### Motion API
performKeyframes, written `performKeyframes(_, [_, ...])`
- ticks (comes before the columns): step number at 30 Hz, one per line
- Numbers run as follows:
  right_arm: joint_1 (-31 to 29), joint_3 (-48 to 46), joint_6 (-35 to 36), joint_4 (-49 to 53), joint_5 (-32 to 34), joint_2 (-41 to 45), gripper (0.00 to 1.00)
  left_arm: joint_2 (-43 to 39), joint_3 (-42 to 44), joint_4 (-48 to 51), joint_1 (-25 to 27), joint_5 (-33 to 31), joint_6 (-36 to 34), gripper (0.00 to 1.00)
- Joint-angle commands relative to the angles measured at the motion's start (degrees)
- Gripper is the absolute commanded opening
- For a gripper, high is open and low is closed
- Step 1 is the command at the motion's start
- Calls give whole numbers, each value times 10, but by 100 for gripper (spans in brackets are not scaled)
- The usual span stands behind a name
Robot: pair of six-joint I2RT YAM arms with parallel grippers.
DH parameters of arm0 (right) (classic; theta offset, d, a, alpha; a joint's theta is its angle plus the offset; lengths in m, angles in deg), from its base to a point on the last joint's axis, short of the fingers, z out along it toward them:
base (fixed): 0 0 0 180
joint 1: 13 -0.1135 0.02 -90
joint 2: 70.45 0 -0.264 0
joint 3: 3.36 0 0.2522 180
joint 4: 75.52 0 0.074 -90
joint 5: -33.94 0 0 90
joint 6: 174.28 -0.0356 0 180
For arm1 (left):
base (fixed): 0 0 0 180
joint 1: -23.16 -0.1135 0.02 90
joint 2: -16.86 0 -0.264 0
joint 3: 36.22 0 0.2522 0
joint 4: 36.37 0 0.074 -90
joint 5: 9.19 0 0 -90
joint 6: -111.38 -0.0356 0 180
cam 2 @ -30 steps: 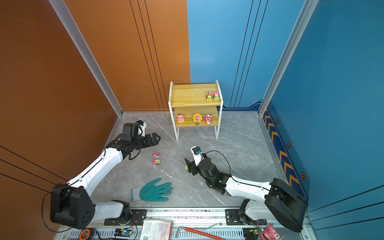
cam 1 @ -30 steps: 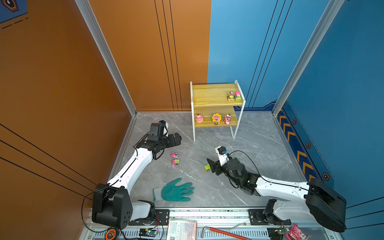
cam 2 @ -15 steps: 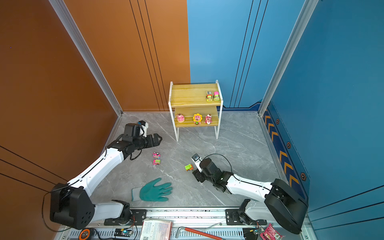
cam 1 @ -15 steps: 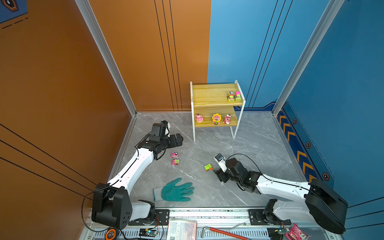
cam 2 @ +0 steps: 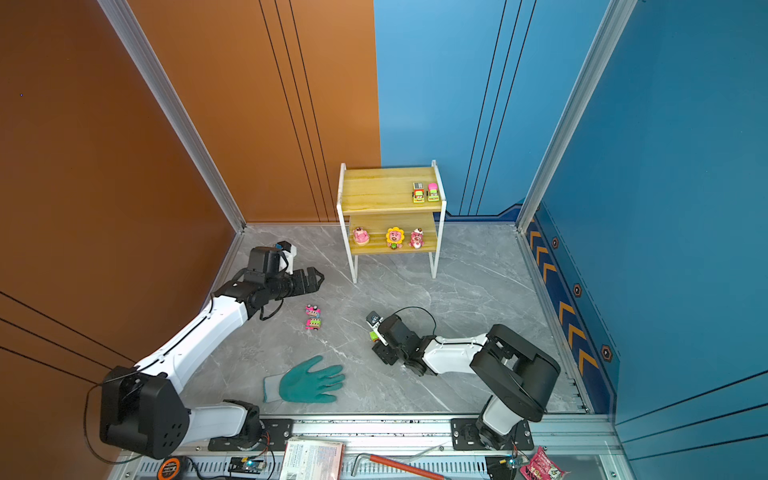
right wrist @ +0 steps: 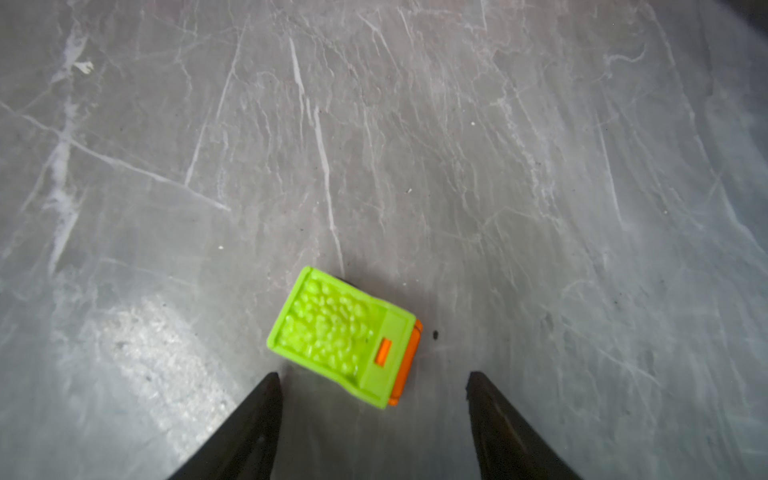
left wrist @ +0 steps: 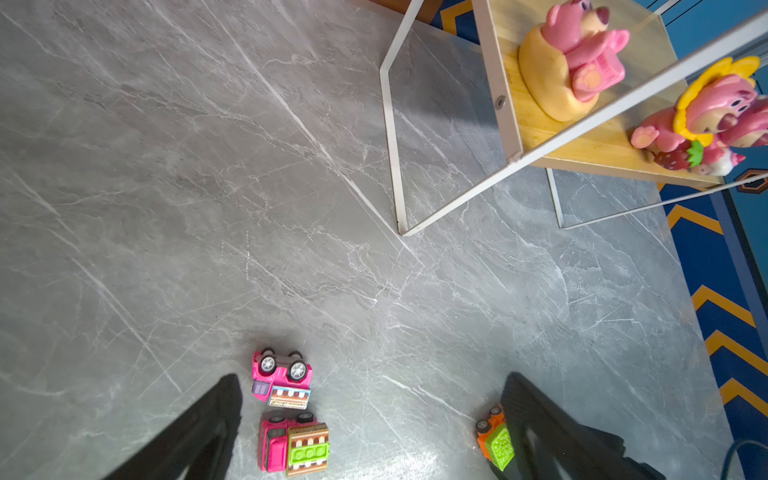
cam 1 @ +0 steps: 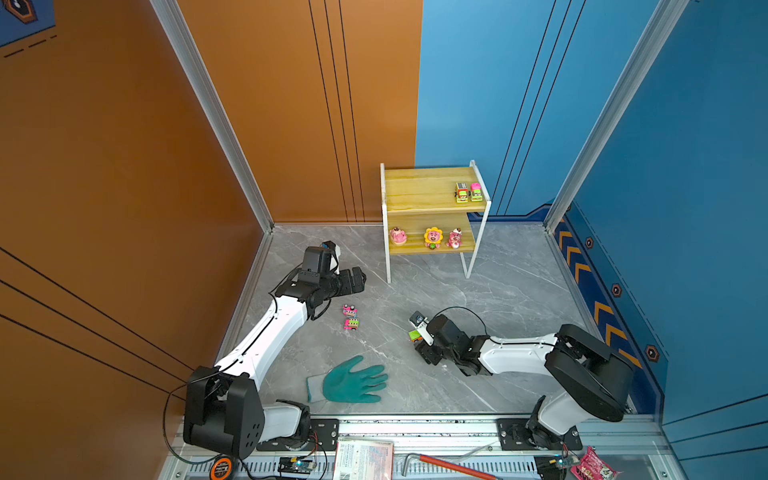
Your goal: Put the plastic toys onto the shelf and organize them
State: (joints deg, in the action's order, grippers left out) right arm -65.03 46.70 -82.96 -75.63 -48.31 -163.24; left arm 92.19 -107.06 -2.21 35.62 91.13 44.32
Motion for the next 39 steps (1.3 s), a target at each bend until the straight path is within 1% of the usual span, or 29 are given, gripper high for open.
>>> performKeyframes(1, [9,24,7,-16,18,-26,71,4,-13,3,-6,-6,-10,99])
performKeyframes(6, [26,49,7,-24,14,-52,71,7,-13,3,-13,-3,-8,99])
performKeyframes(20, [83,120,5,-57,-22,-128,71,22,-16,3,-24,2,-5,99])
performKeyframes(29, [101,169,11,-70,-26,-161,71,32,-15,3,-29,5,-4,98])
performKeyframes(32, [104,178,9,-74,-33,-154,71,32,-16,3,-29,4,-4,98])
performKeyframes(34, [105,169,4,-82,-40,-134,71,34,-15,3,-29,2,-5,98])
performKeyframes(39, [103,115,-14,-109,-55,-47,71,36,-15,3,-29,4,-5,98])
